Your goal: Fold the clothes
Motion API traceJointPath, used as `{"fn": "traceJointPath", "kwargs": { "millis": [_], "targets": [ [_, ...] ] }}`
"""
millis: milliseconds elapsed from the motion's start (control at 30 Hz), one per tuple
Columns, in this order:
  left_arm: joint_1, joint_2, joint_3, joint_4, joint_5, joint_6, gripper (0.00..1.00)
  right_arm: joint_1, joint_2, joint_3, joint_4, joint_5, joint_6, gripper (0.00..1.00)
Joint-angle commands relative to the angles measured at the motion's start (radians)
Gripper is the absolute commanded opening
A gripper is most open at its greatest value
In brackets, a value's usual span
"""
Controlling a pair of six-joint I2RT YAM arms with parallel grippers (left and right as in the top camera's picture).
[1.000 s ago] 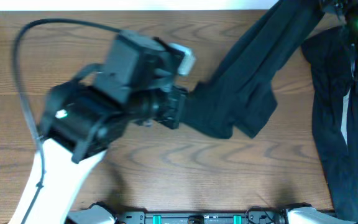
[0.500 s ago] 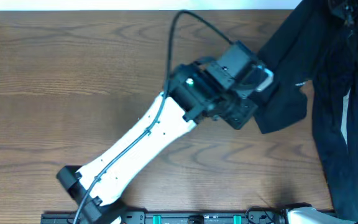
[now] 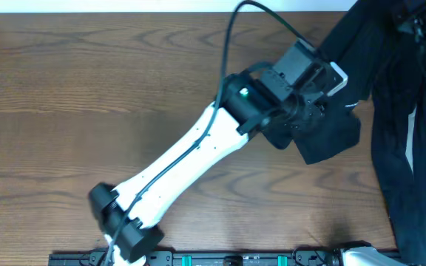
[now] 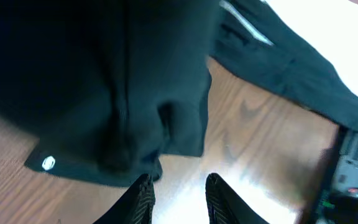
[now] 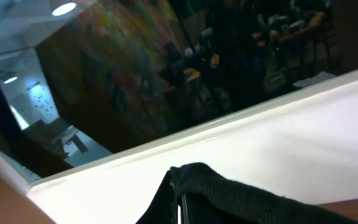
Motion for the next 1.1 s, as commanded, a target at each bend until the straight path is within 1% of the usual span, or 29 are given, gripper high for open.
{"fn": "traceJointPath", "kwargs": {
  "millis": [0, 400, 500, 533, 633, 867, 933, 1000, 1067],
  "targets": [
    [0.003, 0.053, 0.007, 0.035, -0.012, 0.036, 0.31, 0.001, -0.035, 0.033, 0.01, -0.047, 0.011, 0.01],
    [0.003, 0.079, 0.007, 0.058, -0.013, 0.036, 0.31, 0.0, -0.058, 0.033, 0.016, -0.075, 0.01, 0.01],
    [0.004, 0.072, 0.007, 0.057, -0.013, 0.036, 0.21, 0.0, -0.059, 0.033, 0.015, -0.074, 0.009, 0.01],
    [0.005, 0.068, 0.007, 0.056, -0.013, 0.036, 0.2, 0.0, -0.059, 0.033, 0.013, -0.074, 0.009, 0.02],
    [0.005, 0.045, 0.007, 0.04, -0.023, 0.036, 0.2, 0.0, -0.058, 0.033, 0.008, -0.074, 0.002, 0.02],
    [0.005, -0.031, 0.007, 0.034, -0.087, 0.036, 0.49, 0.0, -0.058, 0.033, 0.01, -0.074, -0.001, 0.01],
    [0.005, -0.03, 0.007, 0.032, -0.096, 0.036, 0.59, 0.0, -0.058, 0.033, 0.013, -0.074, -0.001, 0.02],
    [0.005, -0.016, 0.007, 0.032, -0.096, 0.037, 0.65, 0.0, -0.059, 0.033, 0.013, -0.075, -0.001, 0.02],
    [0.006, 0.0, 0.007, 0.032, -0.111, 0.043, 0.67, 0.0, -0.061, 0.033, 0.013, -0.075, -0.001, 0.02]
  ]
}}
